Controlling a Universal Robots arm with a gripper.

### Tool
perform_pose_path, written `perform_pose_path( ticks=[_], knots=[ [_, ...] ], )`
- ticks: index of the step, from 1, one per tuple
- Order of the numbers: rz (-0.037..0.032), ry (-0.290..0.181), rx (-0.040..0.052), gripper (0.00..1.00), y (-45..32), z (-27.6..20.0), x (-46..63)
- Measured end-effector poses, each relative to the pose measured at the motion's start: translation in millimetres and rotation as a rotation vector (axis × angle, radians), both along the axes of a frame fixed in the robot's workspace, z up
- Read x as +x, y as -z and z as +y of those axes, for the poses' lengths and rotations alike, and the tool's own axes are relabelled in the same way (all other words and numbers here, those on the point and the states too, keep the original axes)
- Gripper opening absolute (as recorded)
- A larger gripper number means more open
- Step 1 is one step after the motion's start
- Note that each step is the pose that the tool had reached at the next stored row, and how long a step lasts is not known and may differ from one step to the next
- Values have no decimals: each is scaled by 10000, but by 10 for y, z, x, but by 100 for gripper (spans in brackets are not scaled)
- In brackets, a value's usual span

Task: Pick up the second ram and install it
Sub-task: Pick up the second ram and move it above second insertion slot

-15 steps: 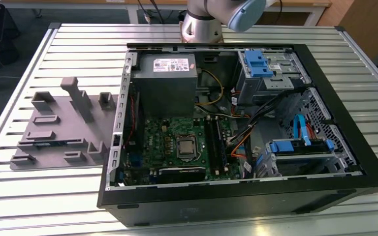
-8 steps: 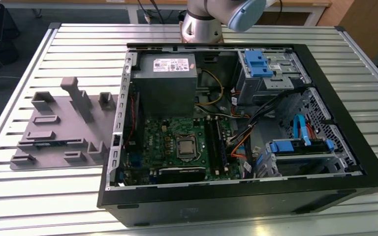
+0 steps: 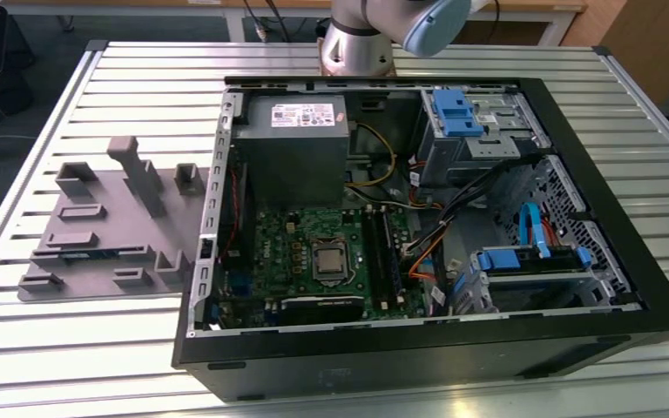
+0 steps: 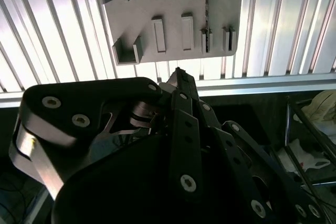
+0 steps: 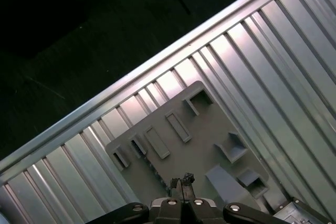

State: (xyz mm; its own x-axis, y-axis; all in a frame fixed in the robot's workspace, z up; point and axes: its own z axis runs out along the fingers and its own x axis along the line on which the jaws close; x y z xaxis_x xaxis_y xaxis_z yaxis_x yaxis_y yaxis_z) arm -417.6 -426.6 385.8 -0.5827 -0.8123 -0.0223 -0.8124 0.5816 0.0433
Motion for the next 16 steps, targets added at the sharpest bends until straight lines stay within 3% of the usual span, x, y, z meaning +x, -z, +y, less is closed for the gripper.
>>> perform_pose_path(
  ticks=[16],
  knots=[
    [-1,-82,0,11,0,0,0]
  ],
)
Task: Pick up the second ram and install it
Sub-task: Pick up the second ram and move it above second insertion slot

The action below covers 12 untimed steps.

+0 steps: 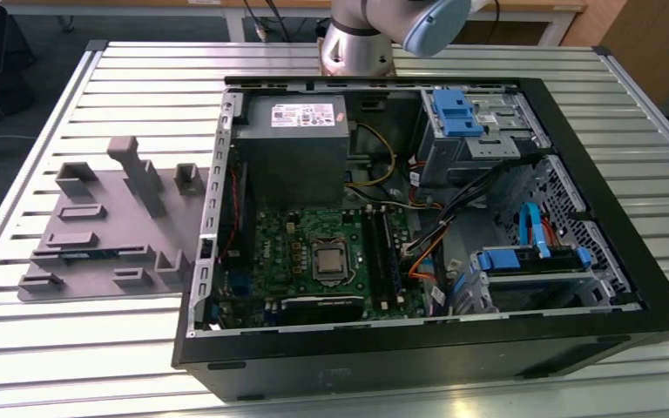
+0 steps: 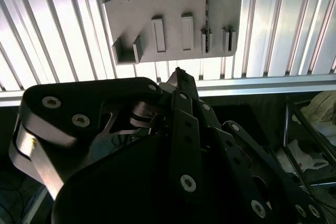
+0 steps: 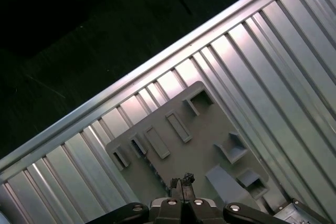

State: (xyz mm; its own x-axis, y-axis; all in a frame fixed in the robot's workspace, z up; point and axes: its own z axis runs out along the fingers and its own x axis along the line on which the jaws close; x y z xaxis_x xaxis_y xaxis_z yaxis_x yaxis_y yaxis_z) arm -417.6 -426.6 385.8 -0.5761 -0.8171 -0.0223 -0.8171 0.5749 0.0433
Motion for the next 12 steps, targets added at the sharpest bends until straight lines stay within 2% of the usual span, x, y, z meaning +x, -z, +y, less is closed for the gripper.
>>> perform_pose_path(
  ticks=[12],
  knots=[
    [0,-217,0,11,0,0,0]
  ],
)
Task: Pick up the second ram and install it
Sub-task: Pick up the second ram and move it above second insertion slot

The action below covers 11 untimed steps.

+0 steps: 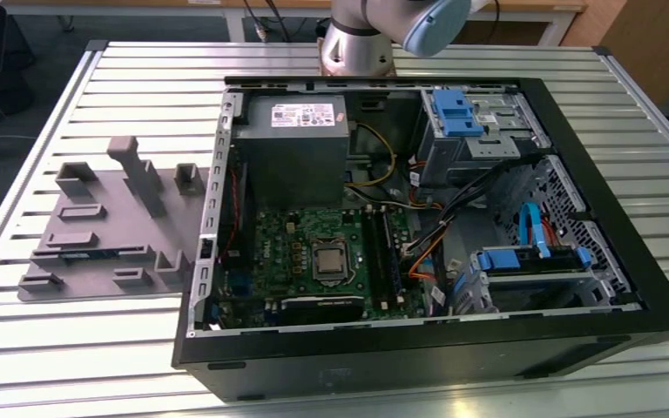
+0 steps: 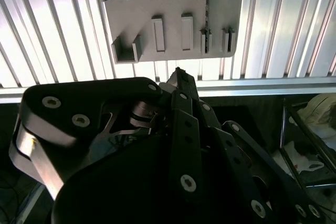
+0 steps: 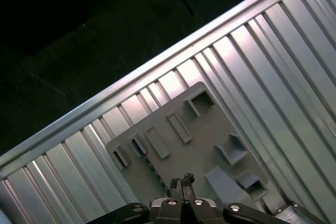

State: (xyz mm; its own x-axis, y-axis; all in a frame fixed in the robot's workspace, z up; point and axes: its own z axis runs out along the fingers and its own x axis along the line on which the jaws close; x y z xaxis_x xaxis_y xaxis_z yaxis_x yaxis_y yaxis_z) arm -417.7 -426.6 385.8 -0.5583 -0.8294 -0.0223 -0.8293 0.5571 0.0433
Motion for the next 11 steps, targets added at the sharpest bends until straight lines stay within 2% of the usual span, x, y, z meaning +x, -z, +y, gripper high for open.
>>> perform_pose_path(
  ticks=[11],
  knots=[
    [0,-220,0,11,0,0,0]
  ],
)
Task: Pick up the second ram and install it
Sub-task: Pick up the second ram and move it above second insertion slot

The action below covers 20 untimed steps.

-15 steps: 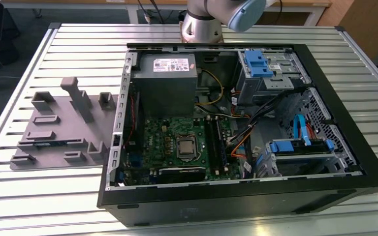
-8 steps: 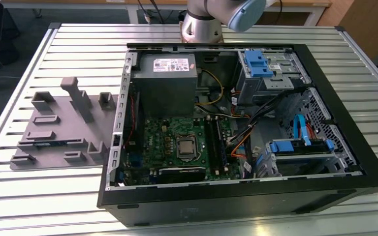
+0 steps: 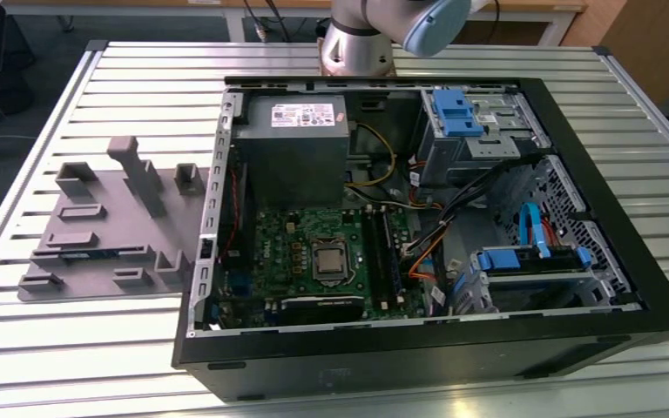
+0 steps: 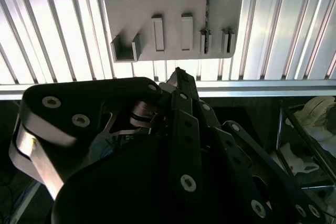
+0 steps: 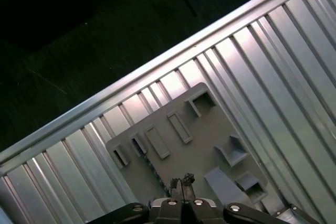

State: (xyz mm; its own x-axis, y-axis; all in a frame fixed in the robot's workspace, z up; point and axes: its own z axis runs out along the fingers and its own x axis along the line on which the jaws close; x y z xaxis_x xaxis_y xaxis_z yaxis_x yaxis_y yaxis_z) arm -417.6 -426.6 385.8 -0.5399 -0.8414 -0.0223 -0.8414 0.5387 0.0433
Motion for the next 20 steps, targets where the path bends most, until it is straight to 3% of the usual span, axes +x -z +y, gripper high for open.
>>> perform_pose_path(
  ticks=[20],
  knots=[
    [0,-282,0,11,0,0,0]
  ],
)
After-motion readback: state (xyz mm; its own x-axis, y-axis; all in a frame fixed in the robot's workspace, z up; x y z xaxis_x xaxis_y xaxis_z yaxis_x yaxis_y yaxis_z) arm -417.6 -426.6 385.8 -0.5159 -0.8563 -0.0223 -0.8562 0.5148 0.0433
